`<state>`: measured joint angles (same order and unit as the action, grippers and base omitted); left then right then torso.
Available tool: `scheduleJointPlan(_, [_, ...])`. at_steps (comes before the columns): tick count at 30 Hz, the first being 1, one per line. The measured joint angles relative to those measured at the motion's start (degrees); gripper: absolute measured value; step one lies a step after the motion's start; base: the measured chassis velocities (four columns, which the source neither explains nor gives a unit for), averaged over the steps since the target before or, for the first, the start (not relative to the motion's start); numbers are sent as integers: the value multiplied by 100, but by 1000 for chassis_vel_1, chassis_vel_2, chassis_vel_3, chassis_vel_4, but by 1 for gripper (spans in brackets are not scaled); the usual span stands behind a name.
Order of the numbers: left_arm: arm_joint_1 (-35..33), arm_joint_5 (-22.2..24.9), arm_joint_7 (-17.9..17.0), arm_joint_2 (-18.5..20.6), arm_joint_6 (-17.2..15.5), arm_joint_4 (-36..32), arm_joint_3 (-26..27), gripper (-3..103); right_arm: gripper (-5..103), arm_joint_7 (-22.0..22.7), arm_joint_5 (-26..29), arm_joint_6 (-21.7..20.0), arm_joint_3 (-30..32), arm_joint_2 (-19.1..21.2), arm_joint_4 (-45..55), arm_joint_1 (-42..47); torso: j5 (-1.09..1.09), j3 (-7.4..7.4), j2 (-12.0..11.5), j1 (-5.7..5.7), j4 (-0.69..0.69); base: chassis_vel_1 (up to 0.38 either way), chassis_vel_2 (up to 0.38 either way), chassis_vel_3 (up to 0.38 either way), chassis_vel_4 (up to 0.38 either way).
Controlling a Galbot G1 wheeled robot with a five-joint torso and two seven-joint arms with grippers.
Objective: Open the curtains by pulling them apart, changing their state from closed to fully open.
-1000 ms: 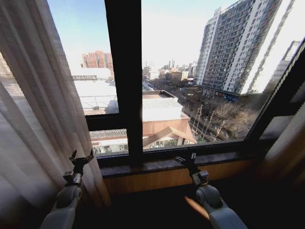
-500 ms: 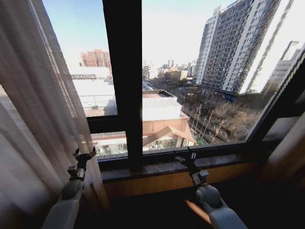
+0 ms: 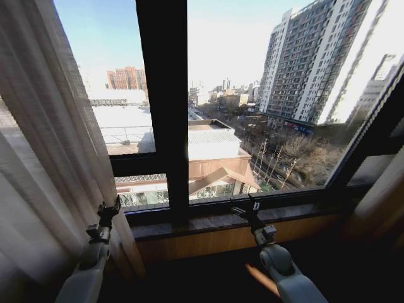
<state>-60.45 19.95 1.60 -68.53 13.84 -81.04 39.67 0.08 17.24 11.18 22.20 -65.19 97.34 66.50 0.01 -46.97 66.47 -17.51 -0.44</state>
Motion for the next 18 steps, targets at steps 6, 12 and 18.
scheduleJointPlan(6, [-43, 7, -23, -10, 1, -52, 25, 18, 100, 0, 0, 0, 0, 0, 0, 0, -1, 0, 0, -1, 0, 0, 0, 0, 0])
scheduleJointPlan(12, [-144, 7, -32, -21, 14, -101, 59, 1, 100, 0, 0, 0, 0, 0, 0, 0, -1, 0, 0, -1, 0, 0, 0, 0, 0])
scheduleJointPlan(18, [-183, 23, -46, -21, 16, -133, 104, 0, 100, 0, 0, 0, 0, 0, 0, 0, -1, 0, -1, -1, 0, 0, 0, 0, 0])
